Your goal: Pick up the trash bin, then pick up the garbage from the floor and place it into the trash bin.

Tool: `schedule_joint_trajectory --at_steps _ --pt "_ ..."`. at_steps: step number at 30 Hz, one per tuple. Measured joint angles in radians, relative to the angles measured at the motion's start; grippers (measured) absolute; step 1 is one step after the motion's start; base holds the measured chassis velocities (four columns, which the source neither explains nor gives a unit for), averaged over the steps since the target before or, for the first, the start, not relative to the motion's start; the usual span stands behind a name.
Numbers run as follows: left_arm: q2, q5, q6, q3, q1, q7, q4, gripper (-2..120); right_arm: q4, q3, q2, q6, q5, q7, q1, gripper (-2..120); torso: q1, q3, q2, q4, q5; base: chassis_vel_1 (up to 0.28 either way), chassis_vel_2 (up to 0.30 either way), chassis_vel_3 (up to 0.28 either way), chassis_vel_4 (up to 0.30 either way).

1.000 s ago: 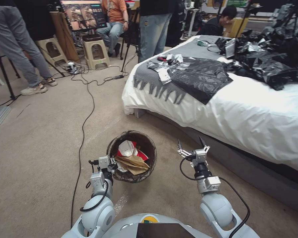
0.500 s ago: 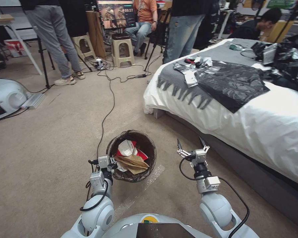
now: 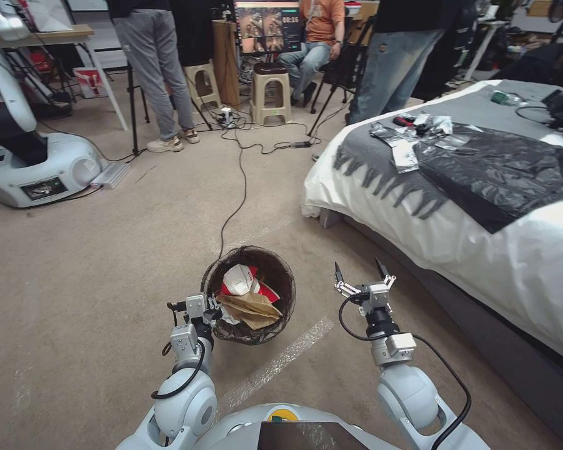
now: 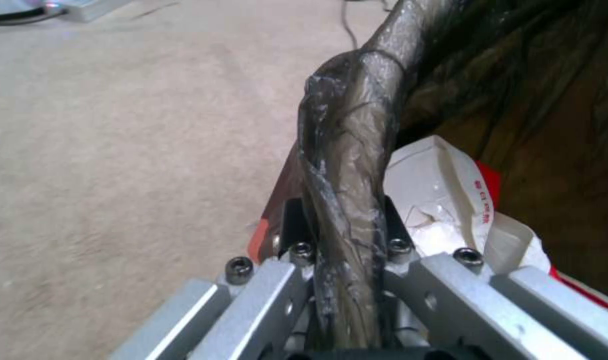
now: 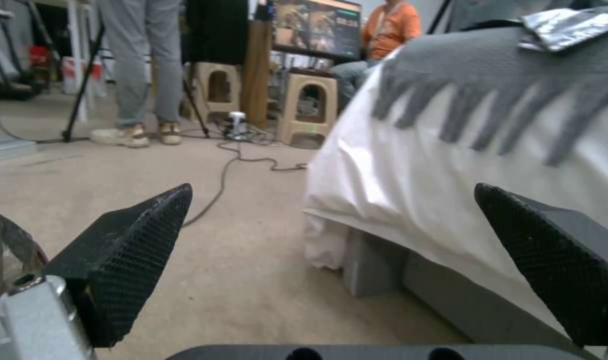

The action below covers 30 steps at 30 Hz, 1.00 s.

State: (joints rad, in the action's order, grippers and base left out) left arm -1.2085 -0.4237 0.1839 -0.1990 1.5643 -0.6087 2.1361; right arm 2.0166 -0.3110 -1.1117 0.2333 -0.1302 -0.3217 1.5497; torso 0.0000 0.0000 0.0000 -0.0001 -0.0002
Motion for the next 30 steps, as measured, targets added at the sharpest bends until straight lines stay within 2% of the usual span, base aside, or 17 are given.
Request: schedule_joint_trajectory --at_steps 30 --pt "0.001 0.001 0.0 -0.003 -0.003 0.0 0.0 2 -0.001 0.001 -0.006 0.001 -0.002 -0.01 -0.007 100 0.0 0.0 0.0 0.0001 0.0001 0.081 0.077 0.084 0.081"
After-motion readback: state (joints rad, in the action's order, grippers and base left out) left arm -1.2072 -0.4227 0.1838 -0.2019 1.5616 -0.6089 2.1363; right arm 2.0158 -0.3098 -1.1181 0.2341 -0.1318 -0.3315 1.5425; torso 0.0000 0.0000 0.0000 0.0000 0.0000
